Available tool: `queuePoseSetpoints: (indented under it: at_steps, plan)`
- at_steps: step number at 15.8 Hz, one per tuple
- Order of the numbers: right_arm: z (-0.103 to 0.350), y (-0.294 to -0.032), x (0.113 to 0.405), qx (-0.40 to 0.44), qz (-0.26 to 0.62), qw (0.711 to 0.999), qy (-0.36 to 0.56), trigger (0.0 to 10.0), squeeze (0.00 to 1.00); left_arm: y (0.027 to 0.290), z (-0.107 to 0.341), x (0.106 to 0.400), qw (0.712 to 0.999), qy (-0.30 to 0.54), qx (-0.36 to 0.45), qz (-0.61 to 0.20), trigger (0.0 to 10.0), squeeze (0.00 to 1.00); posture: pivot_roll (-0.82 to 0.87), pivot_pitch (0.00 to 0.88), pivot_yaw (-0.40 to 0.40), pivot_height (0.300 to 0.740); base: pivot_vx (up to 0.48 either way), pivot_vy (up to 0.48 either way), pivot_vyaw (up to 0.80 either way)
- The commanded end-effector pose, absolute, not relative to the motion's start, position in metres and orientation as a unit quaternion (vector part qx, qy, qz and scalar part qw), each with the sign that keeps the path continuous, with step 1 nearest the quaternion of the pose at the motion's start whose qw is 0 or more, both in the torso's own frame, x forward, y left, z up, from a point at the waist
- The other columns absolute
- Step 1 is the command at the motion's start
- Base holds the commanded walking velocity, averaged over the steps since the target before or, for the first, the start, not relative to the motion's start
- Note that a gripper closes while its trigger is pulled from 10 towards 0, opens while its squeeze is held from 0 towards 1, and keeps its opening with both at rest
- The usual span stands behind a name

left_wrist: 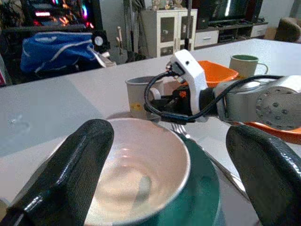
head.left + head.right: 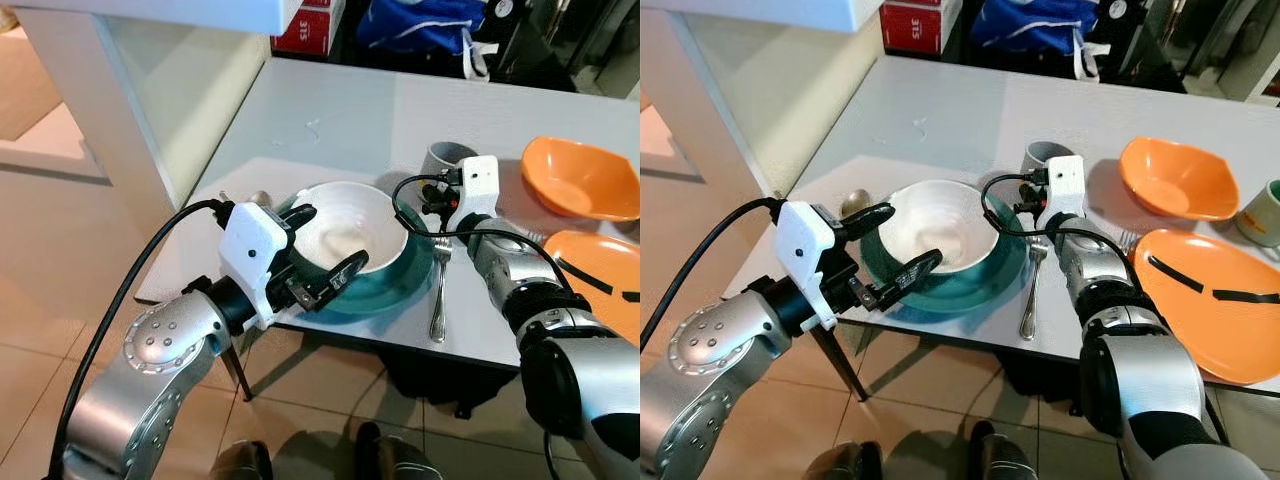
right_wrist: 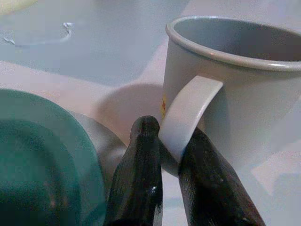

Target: Setting the table

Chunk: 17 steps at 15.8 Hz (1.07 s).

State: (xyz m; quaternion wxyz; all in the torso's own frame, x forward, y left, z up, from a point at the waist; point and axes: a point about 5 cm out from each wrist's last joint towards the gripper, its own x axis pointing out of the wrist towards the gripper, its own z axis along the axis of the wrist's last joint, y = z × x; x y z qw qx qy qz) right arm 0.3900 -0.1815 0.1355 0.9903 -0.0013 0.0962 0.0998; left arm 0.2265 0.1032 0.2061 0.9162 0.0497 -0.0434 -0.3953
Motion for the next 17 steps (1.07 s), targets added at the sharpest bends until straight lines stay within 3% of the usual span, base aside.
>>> queuePoseSetpoints:
  at_steps: [1,5,6,7,17]
  plan:
    - [0.142,-0.182,0.393,-0.004,0.096,0.991,0.088,10.0,0.00,0.103,0.206,0.222,0.913,-0.038,0.051,-0.402,10.0,0.00,0.10,0.165,-0.036,0.740,0.000,0.000,0.00]
    - [0.144,-0.180,0.395,-0.002,0.096,0.991,0.091,10.0,0.00,0.105,0.207,0.215,0.917,-0.030,0.051,-0.395,10.0,0.00,0.13,0.202,-0.055,0.740,0.000,0.000,0.00]
    - [0.145,-0.179,0.396,0.003,0.097,0.991,0.091,10.0,0.75,0.106,0.207,0.213,0.918,-0.028,0.051,-0.393,10.0,0.00,0.13,0.204,-0.059,0.740,0.000,0.000,0.00]
    - [0.147,-0.177,0.396,0.019,0.103,0.990,0.090,10.0,1.00,0.107,0.207,0.212,0.919,-0.027,0.052,-0.390,10.0,0.00,0.13,0.207,-0.062,0.740,0.000,0.000,0.00]
    - [0.158,-0.190,0.399,0.020,0.085,0.993,0.075,10.0,1.00,0.105,0.210,0.223,0.920,-0.039,0.054,-0.385,10.0,0.00,0.10,0.156,-0.060,0.740,0.000,0.000,0.00]
